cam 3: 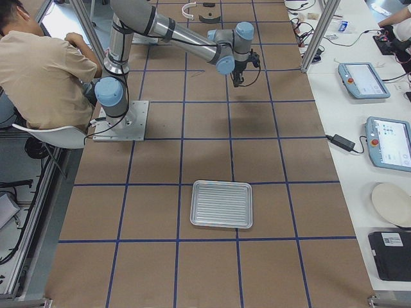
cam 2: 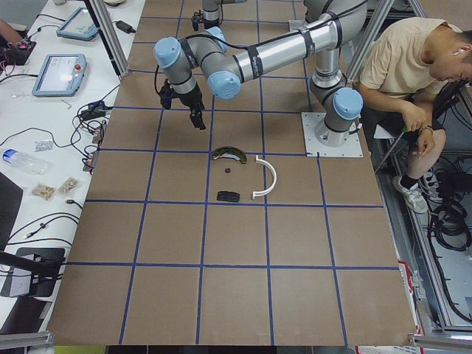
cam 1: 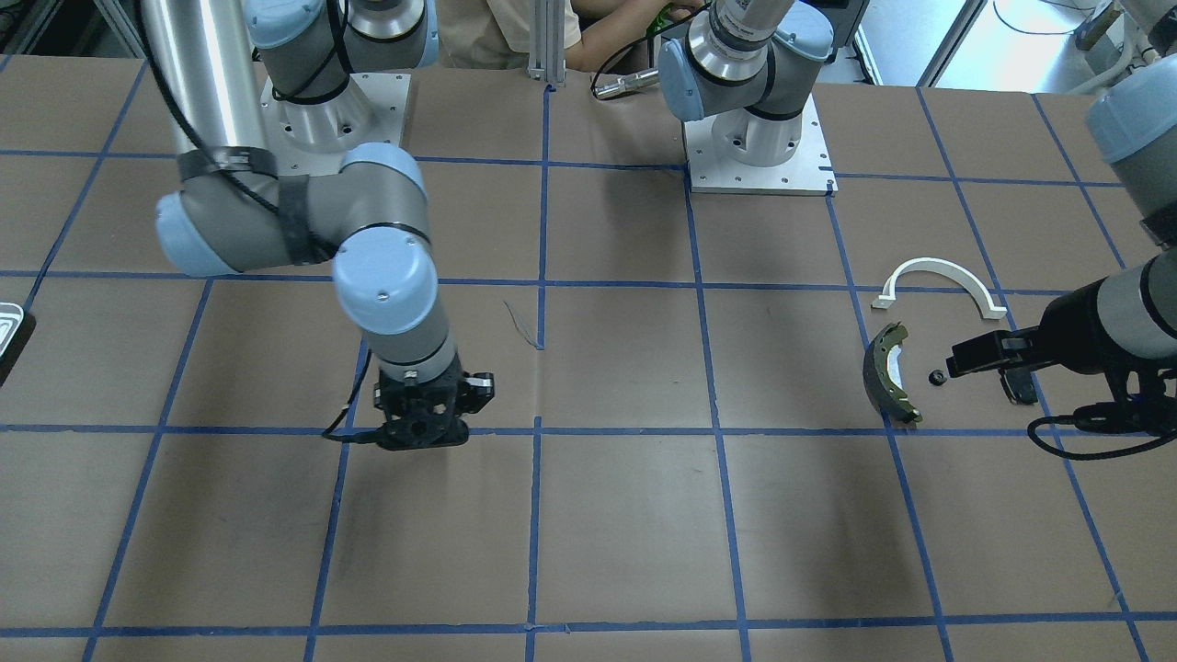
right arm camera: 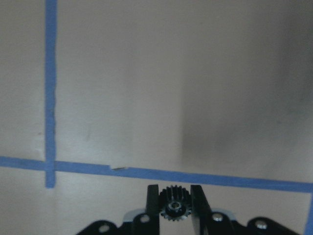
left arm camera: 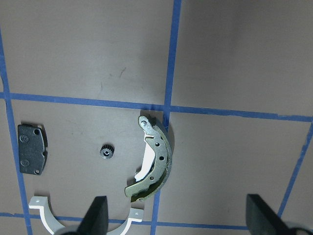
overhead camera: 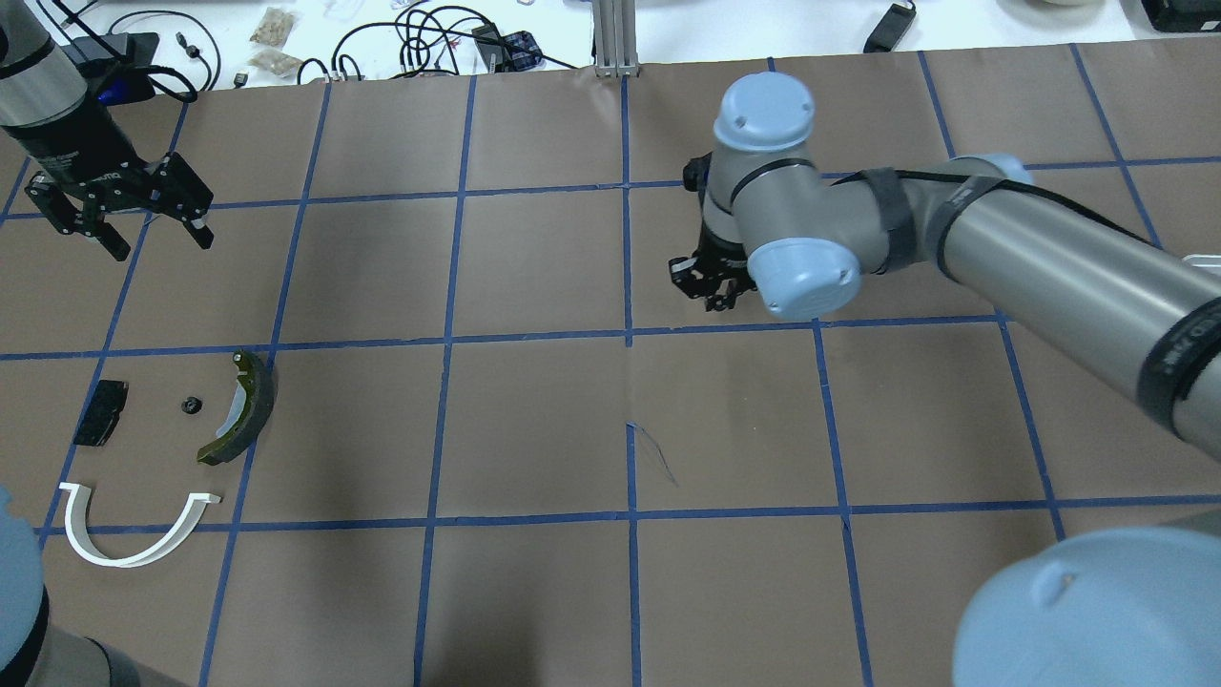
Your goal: Place bearing gear from tray to pile
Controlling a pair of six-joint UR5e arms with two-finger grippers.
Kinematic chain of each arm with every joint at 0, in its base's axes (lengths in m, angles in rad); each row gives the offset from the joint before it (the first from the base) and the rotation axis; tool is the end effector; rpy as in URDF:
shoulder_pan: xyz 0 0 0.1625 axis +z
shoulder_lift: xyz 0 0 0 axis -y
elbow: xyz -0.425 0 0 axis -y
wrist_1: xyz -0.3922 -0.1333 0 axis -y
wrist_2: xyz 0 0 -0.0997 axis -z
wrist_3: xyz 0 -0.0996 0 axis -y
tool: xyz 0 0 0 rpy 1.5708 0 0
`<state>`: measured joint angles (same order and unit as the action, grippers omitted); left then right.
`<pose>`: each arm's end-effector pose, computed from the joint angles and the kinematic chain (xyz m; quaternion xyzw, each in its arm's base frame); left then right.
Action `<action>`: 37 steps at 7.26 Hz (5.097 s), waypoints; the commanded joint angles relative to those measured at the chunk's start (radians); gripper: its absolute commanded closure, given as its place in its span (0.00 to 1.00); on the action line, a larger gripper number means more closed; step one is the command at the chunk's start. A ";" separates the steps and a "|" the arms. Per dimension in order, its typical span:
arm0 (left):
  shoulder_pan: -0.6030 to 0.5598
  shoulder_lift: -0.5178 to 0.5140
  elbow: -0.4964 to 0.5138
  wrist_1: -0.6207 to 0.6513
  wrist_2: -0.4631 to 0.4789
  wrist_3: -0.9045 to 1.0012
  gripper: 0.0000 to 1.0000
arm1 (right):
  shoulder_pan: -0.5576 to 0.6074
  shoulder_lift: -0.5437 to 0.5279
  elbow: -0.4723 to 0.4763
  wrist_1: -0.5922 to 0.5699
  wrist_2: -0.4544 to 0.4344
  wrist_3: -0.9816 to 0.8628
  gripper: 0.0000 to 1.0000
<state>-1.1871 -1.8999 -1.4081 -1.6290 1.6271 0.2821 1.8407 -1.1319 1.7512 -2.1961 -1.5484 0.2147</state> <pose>0.1059 -0.6034 0.3806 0.0473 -0.9922 -0.1150 0.0102 0.2907 -0.5424 0.2206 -0.0276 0.9996 -0.0002 0.0116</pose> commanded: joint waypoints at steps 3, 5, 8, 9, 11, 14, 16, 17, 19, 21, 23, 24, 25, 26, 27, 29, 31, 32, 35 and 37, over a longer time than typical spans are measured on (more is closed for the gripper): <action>-0.011 0.001 0.000 0.000 -0.001 -0.003 0.00 | 0.264 0.087 0.020 -0.191 0.043 0.396 0.82; -0.022 0.002 0.001 0.001 -0.016 -0.004 0.00 | 0.201 0.061 0.010 -0.203 0.053 0.397 0.00; -0.213 0.019 0.003 0.050 -0.015 -0.127 0.00 | -0.011 -0.102 -0.059 0.047 0.111 0.169 0.00; -0.288 -0.002 0.000 0.072 -0.059 -0.214 0.00 | -0.123 -0.156 -0.108 0.194 0.097 0.017 0.00; -0.475 -0.040 -0.034 0.218 -0.073 -0.348 0.00 | -0.286 -0.273 -0.174 0.417 0.074 -0.269 0.00; -0.636 -0.079 -0.213 0.514 -0.075 -0.544 0.00 | -0.340 -0.468 -0.160 0.613 -0.007 -0.230 0.00; -0.667 -0.096 -0.351 0.662 -0.076 -0.546 0.00 | -0.278 -0.471 -0.171 0.616 -0.030 -0.155 0.00; -0.678 -0.099 -0.380 0.684 -0.078 -0.541 0.00 | -0.240 -0.454 -0.174 0.599 -0.027 -0.153 0.00; -0.684 -0.113 -0.400 0.686 -0.079 -0.544 0.08 | -0.228 -0.447 -0.177 0.622 -0.028 -0.050 0.00; -0.684 -0.126 -0.404 0.684 -0.078 -0.538 0.26 | -0.228 -0.440 -0.167 0.621 -0.029 -0.087 0.00; -0.684 -0.139 -0.404 0.684 -0.078 -0.540 0.33 | -0.239 -0.442 -0.165 0.607 -0.018 -0.171 0.00; -0.684 -0.145 -0.404 0.684 -0.078 -0.543 0.38 | -0.248 -0.442 -0.164 0.605 -0.019 -0.207 0.00; -0.684 -0.148 -0.404 0.684 -0.078 -0.544 0.48 | -0.247 -0.443 -0.164 0.605 -0.018 -0.202 0.00; -0.684 -0.156 -0.404 0.684 -0.078 -0.547 0.51 | -0.245 -0.443 -0.164 0.605 -0.015 -0.195 0.00; -0.686 -0.157 -0.405 0.684 -0.078 -0.549 0.65 | -0.244 -0.445 -0.164 0.604 -0.024 -0.208 0.00; -0.689 -0.156 -0.405 0.686 -0.076 -0.549 1.00 | -0.245 -0.445 -0.164 0.604 -0.027 -0.207 0.00; -0.649 -0.107 -0.355 0.663 -0.069 -0.535 1.00 | -0.244 -0.447 -0.164 0.604 -0.029 -0.207 0.00; -0.593 -0.099 -0.291 0.565 -0.064 -0.499 1.00 | -0.244 -0.447 -0.164 0.604 -0.029 -0.207 0.00; -0.316 -0.068 -0.112 0.260 0.038 -0.133 1.00 | -0.242 -0.448 -0.162 0.604 -0.030 -0.205 0.00; -0.104 -0.064 -0.124 0.258 0.045 0.087 1.00 | -0.242 -0.448 -0.162 0.604 -0.029 -0.202 0.00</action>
<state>-1.4220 -1.9667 -1.5328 -1.3579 1.6620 0.2317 1.5980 -1.5799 1.5883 -1.5923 -1.5780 0.0098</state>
